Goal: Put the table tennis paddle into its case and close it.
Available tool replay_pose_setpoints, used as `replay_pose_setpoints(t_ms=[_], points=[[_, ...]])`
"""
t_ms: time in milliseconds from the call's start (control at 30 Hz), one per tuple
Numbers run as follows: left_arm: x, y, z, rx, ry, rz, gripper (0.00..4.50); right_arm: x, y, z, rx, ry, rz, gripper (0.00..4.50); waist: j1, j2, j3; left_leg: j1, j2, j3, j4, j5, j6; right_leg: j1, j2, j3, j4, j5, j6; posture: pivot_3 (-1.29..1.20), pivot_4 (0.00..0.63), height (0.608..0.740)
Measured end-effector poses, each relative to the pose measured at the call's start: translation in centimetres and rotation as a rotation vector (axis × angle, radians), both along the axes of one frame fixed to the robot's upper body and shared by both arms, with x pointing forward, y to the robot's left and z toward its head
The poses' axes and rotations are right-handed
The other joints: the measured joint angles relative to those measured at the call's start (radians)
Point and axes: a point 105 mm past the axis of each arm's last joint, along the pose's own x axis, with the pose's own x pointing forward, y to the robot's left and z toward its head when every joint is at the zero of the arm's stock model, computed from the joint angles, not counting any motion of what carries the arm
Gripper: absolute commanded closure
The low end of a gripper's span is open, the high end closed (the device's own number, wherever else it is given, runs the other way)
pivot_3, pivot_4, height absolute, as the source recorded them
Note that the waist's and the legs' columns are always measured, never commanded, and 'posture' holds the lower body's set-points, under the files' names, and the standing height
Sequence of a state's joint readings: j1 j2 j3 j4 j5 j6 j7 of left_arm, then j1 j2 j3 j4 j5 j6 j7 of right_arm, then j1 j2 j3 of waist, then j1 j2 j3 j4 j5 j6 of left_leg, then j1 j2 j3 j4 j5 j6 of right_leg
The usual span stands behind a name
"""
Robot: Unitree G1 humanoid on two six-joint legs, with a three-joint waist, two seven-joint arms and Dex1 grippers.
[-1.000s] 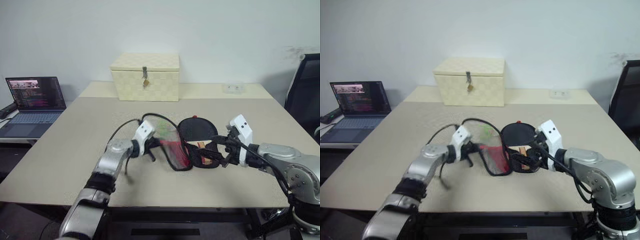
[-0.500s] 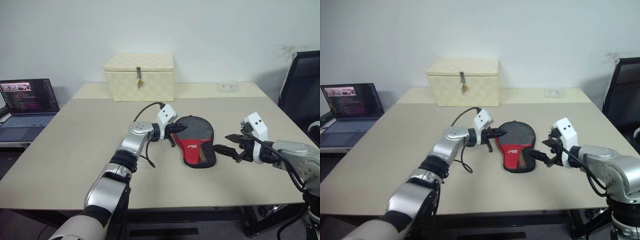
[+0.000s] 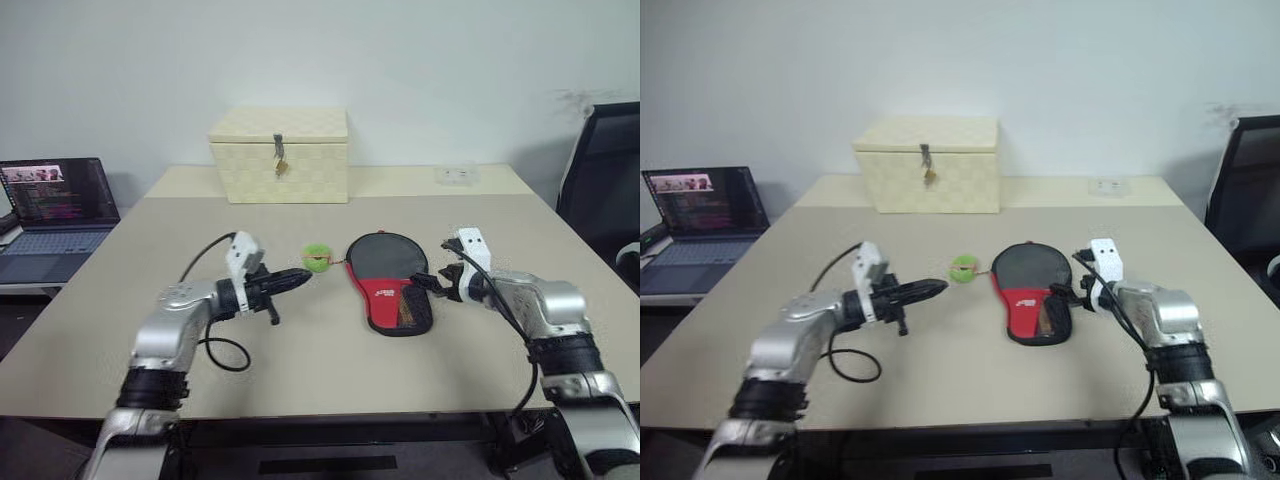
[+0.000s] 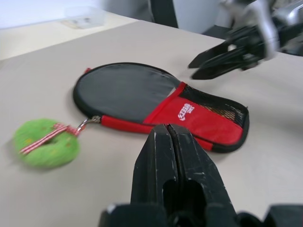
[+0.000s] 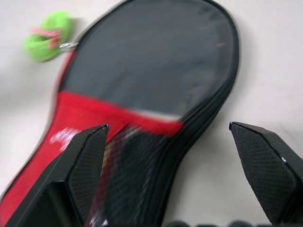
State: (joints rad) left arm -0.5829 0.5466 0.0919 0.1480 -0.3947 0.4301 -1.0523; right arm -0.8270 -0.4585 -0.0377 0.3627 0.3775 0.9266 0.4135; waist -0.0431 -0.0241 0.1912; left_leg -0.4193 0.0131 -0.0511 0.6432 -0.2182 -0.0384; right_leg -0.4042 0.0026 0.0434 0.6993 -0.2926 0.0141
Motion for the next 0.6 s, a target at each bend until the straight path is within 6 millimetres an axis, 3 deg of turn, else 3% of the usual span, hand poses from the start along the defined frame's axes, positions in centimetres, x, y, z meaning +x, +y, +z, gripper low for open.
replay_pose_setpoints(t_ms=[200, 400, 500, 600], points=[[-0.6, 0.3, 0.1, 0.002, 0.009, 0.028, 4.45, 0.7, -0.1, -2.4, -0.041, 0.048, 0.01, 0.0, 0.01, 0.0, 0.0, 0.0, 0.0, 0.001, 0.0, 0.0, 0.0, 0.0, 0.0, 0.0, 0.0, 0.0, 0.0, 0.0, 0.15, 0.74], [-0.8, 0.1, 0.6, 0.001, -0.005, 0.031, 4.45, 0.5, 0.7, -2.5, -0.062, 0.045, 0.076, 0.0, 0.008, 0.0, 0.0, 0.001, 0.001, 0.001, 0.0, 0.0, 0.0, 0.0, 0.0, 0.0, 0.0, 0.0, 0.0, 0.0, 0.15, 0.74], [-0.8, 0.1, 0.6, 0.002, -0.006, 0.032, 4.5, 0.2, 1.0, -2.5, -0.065, 0.059, 0.106, 0.61, 0.007, 0.0, 0.0, 0.001, 0.001, 0.001, 0.0, 0.0, 0.0, 0.0, 0.0, 0.0, 0.0, 0.0, 0.0, 0.0, 0.15, 0.74], [-0.8, 0.2, 0.6, 0.004, -0.007, 0.035, 4.5, 0.0, 1.5, -2.7, -0.054, 0.076, 0.123, 1.63, 0.007, 0.0, 0.0, 0.001, 0.001, 0.001, 0.0, 0.0, 0.0, 0.0, 0.0, 0.0, 0.0, 0.0, 0.0, 0.0, 0.15, 0.74]])
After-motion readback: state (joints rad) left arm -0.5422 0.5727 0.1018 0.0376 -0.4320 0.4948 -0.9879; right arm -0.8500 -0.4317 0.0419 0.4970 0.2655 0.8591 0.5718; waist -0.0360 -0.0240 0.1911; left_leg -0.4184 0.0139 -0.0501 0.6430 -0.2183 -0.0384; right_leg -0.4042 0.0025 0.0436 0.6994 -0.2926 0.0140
